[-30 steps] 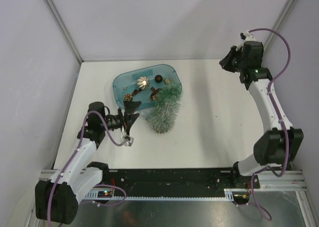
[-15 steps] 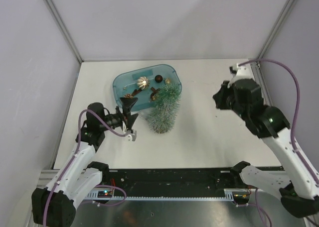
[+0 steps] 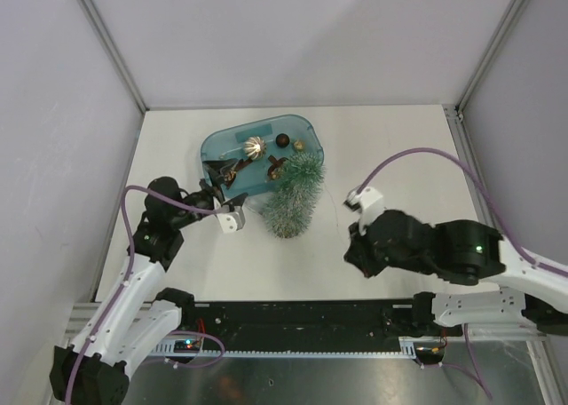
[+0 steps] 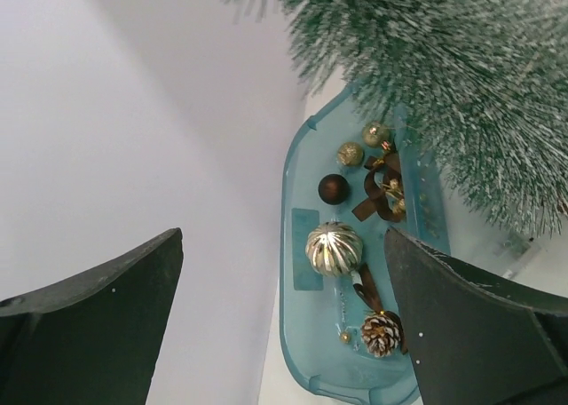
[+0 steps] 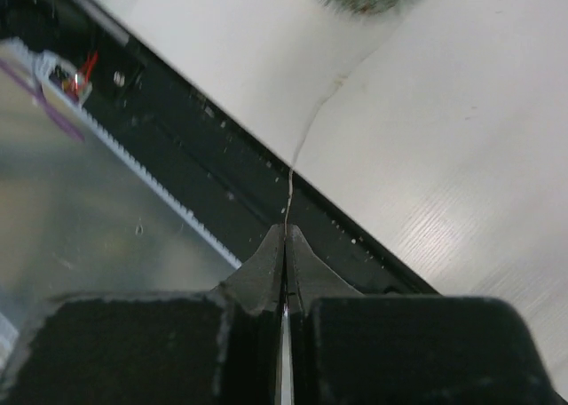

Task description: Decorate the small christmas tree

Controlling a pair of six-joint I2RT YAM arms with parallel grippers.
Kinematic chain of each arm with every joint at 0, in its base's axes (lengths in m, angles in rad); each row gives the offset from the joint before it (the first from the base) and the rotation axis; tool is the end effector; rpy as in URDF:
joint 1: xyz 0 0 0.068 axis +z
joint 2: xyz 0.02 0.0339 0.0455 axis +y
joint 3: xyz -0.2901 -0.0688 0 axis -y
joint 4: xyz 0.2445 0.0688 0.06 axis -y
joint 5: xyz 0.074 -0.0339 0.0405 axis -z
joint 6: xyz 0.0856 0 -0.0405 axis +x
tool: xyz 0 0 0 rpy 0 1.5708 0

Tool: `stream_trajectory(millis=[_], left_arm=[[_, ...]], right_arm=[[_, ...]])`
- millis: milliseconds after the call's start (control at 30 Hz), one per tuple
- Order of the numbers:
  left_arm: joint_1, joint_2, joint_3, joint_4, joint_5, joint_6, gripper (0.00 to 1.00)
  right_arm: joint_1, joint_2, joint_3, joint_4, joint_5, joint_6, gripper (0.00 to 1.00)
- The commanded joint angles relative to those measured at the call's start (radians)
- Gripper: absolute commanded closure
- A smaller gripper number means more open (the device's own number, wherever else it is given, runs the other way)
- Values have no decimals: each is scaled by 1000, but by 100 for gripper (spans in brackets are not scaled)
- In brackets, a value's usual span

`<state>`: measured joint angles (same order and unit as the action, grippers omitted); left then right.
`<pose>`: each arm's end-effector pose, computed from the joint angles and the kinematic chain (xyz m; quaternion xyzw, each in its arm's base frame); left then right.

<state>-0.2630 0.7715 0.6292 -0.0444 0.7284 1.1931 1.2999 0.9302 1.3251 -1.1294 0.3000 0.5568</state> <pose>0.1764 -0.1065 0.3149 0.6484 0.3858 0.0223 0.6559 0.0685 0.1520 0.3911 -0.2715 0.8640 0.2396 0.3499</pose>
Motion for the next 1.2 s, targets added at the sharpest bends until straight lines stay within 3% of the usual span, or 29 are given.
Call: stream_trajectory(millis=[0,200,467,933,1167], left_arm=[[-30,-27,52,14,-52,-137,0],[-84,-46,66,12,-81,-180,0],[-119,-68,57,10,-104,-222,0],[-186,-115,0,-16,-61,-254,0],[-277,-66,3,-13,-66,-296,0]], right_arm=[[153,110,95,-30,19,18,100],[184,215,221,18,-26,-111,100],[-40,449,440,142,-155,-334,100],[-62,772,959,-55,-146,-460,100],[-76,803,1008,-31,-232,-477,100]])
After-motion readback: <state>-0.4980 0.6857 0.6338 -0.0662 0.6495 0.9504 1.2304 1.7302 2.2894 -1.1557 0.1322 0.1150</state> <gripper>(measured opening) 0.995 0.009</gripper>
